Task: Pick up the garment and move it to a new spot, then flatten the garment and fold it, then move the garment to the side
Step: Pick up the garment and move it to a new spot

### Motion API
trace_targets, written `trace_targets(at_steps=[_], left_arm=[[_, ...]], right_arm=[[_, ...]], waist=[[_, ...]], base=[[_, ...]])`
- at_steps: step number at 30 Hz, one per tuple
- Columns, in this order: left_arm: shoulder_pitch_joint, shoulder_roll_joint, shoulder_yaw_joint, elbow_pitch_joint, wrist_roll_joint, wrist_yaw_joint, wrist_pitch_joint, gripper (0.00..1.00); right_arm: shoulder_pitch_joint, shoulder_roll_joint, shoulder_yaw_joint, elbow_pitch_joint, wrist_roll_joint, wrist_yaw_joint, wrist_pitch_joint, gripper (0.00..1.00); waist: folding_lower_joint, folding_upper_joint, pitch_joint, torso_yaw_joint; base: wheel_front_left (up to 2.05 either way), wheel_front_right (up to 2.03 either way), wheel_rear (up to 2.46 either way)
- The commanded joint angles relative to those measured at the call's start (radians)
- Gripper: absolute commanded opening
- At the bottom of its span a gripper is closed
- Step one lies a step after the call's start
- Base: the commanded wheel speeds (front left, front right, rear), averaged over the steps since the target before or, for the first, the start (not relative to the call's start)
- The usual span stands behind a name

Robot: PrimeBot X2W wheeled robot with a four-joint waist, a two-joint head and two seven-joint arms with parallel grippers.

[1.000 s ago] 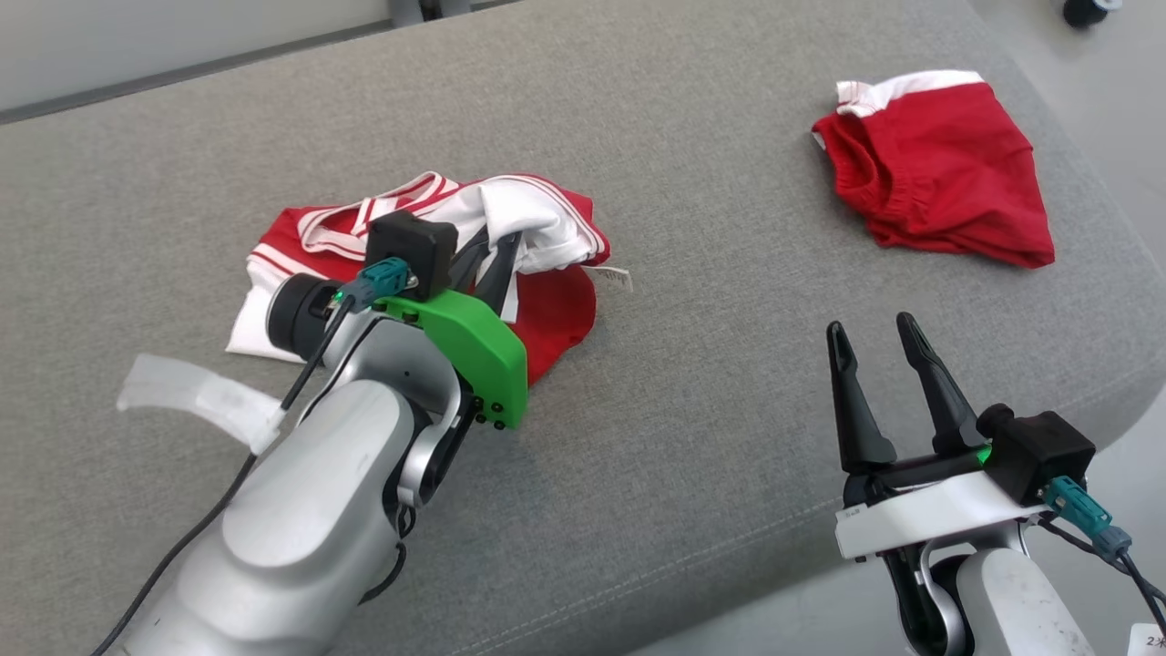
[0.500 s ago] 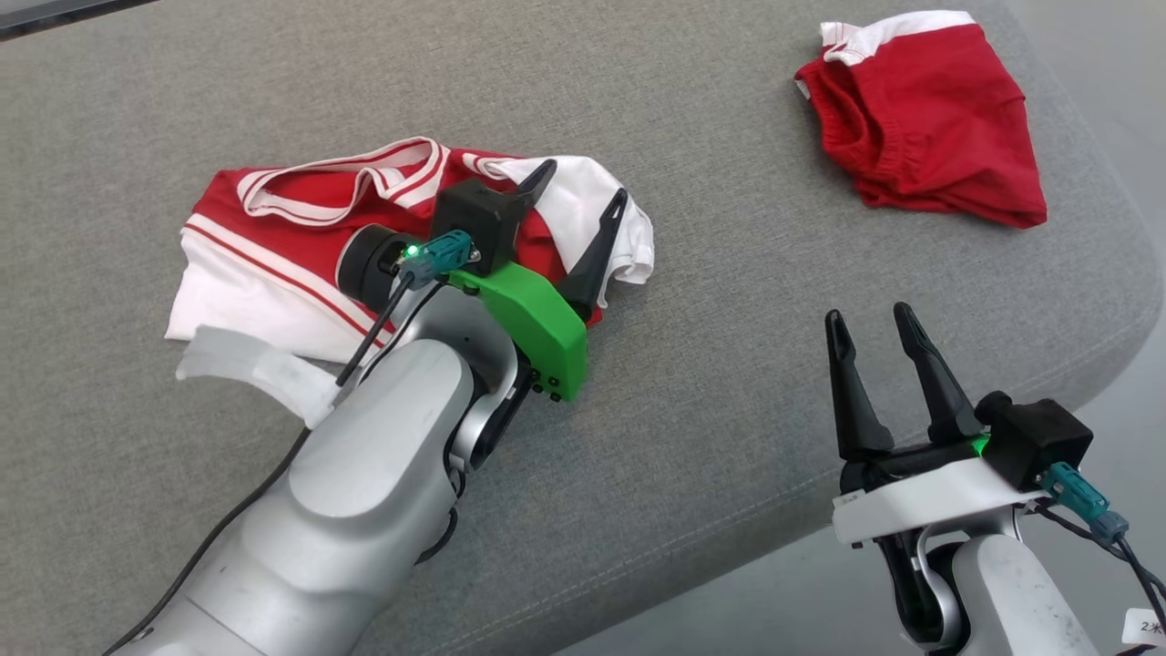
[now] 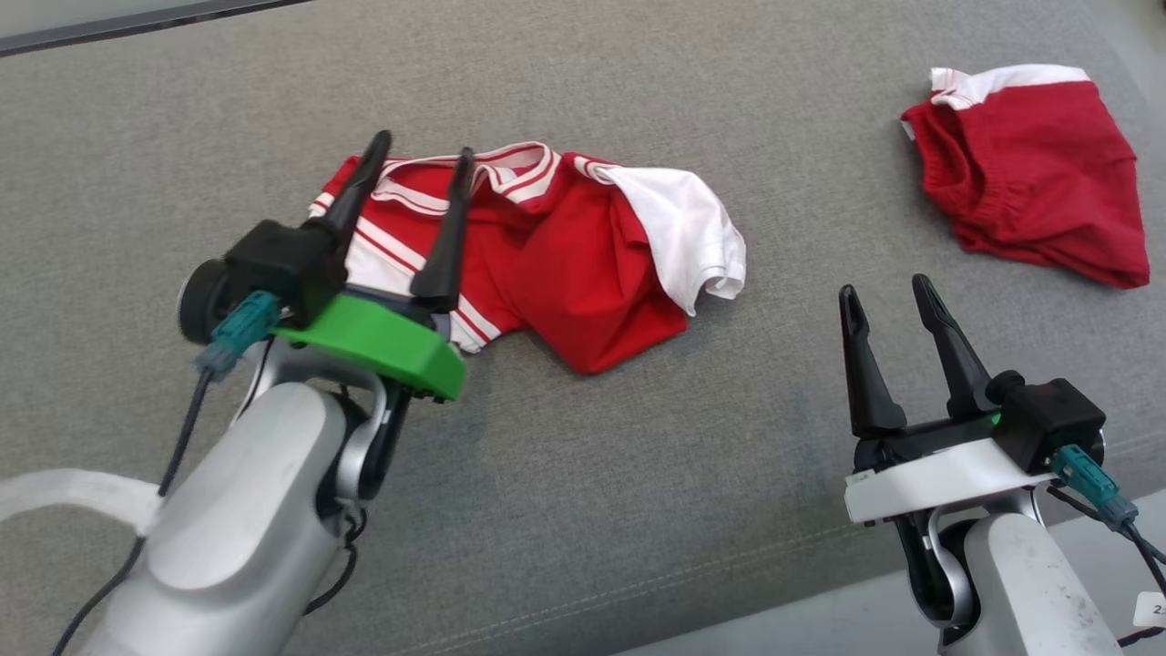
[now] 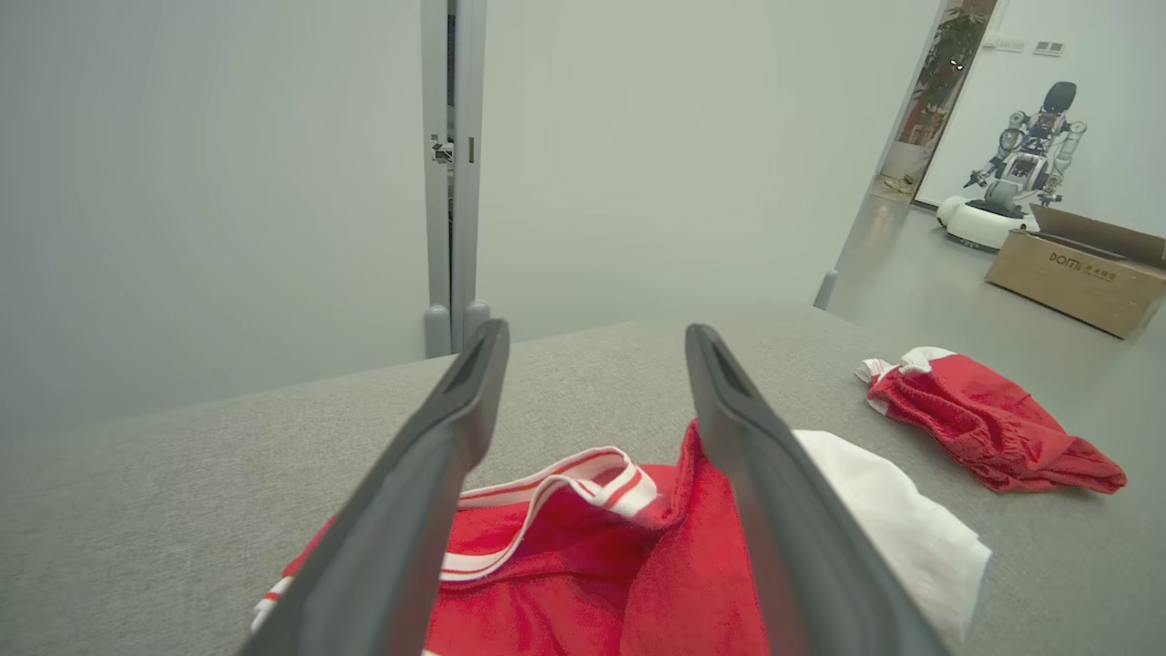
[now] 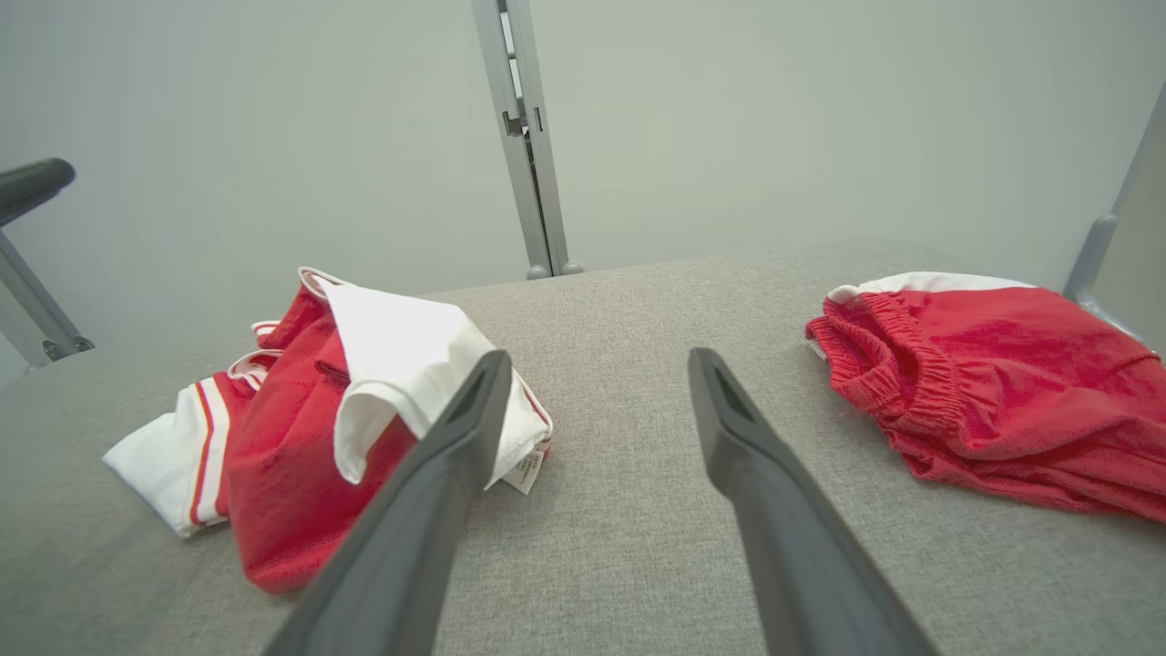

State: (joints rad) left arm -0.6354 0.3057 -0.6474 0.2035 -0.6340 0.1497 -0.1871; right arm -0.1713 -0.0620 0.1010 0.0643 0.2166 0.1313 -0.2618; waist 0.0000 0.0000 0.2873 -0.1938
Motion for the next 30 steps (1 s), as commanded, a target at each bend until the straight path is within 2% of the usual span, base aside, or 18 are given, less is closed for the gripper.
trace_targets(at_steps=[1,4,6,11,19,30], left_arm=[[0.037,0.032,0.028,-0.023,-0.012,0.02,-0.015,1.0],[0.078,0.08,0.073,-0.056,-0.024,0.036,-0.034,1.0],[0.111,0.106,0.096,-0.07,-0.036,0.031,-0.043,1.0],[0.211,0.174,0.159,-0.087,-0.043,0.06,-0.062,1.0],[0.385,0.22,0.223,-0.138,-0.05,0.098,-0.074,1.0],[0.566,0.233,0.25,-0.18,-0.029,0.106,-0.078,1.0]], right_arm=[[-0.015,-0.009,-0.002,0.004,-0.011,-0.001,-0.003,1.0],[-0.018,-0.018,-0.003,0.006,-0.019,-0.001,-0.003,1.0],[-0.018,-0.027,-0.007,0.013,-0.022,-0.001,-0.003,1.0],[0.009,-0.04,-0.017,0.038,-0.025,-0.001,-0.003,1.0],[0.053,-0.057,-0.033,0.053,-0.035,-0.001,0.01,1.0],[0.151,-0.059,-0.038,0.029,-0.044,-0.001,0.057,1.0]], waist=[[0.0,0.0,-0.038,0.052],[0.0,0.0,-0.051,0.073],[0.0,0.0,-0.064,0.087],[0.0,0.0,-0.114,0.115],[0.0,0.0,-0.188,0.148],[0.0,0.0,-0.29,0.167]], base=[[0.0,0.0,0.0],[0.0,0.0,0.0],[0.0,0.0,0.0],[0.0,0.0,0.0],[0.0,0.0,0.0],[0.0,0.0,0.0]])
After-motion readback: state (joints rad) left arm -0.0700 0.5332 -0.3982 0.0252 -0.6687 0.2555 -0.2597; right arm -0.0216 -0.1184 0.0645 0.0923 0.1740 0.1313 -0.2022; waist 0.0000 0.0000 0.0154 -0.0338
